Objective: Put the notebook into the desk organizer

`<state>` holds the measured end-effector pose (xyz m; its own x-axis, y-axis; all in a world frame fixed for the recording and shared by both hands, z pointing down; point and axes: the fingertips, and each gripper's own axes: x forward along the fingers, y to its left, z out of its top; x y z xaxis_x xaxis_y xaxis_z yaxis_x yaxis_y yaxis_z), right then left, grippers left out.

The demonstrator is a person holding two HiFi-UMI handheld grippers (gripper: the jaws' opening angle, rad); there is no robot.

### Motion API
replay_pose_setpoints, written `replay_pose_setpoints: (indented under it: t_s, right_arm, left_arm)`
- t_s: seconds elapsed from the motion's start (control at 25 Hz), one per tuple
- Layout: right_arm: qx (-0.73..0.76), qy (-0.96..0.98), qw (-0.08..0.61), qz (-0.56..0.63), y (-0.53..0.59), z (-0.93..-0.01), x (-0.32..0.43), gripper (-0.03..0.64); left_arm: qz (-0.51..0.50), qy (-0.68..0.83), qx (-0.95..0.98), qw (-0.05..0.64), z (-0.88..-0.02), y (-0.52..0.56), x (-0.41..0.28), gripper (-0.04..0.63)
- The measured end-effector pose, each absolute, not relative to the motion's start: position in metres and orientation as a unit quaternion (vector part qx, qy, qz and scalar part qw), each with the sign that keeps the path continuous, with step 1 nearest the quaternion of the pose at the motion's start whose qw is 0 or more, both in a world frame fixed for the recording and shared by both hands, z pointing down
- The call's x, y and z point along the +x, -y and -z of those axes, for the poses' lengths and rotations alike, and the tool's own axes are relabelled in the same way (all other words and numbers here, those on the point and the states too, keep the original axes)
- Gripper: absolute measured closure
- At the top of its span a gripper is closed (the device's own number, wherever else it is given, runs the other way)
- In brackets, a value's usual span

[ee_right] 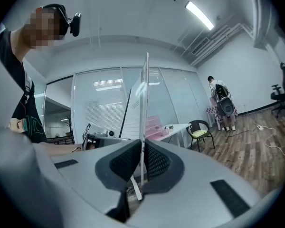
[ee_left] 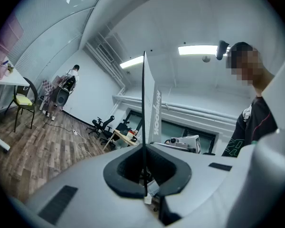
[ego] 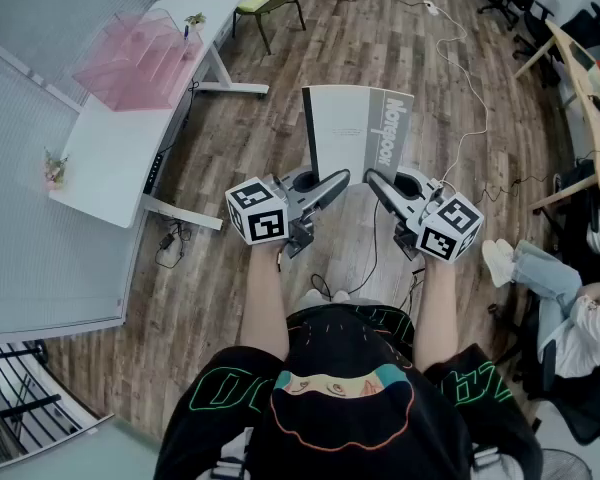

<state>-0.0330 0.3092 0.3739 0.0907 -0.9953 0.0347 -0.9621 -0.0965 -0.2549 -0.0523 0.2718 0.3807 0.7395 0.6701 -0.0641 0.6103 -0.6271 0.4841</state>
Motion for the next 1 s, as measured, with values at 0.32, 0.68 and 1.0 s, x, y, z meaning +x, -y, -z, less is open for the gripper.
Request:
replay_pose_setpoints:
  t_s: [0.32,0.68,1.0]
  right_arm:
    - [-0.733,-0.670,0.078,0.087,-0.318,-0.366,-0.032,0.600]
    - [-0.723,-0.685,0.067,0.067,-0.317,-0.361,-0.039,0.600]
    - [-0.707,-0.703,0.059,0.048,-0.303,-0.347,-0.039,0.598]
  left_arm:
    - [-0.048,-0.356,0.906,0.223,-0.367,-0.280,-0.053,0.595]
    - [-0.041,-0.321,0.924,0.204,-0.361,-0.283,-0.064,0.595]
    - [-0.026,-0.299,0.936,0.185,-0.348,-0.270,-0.065,0.595]
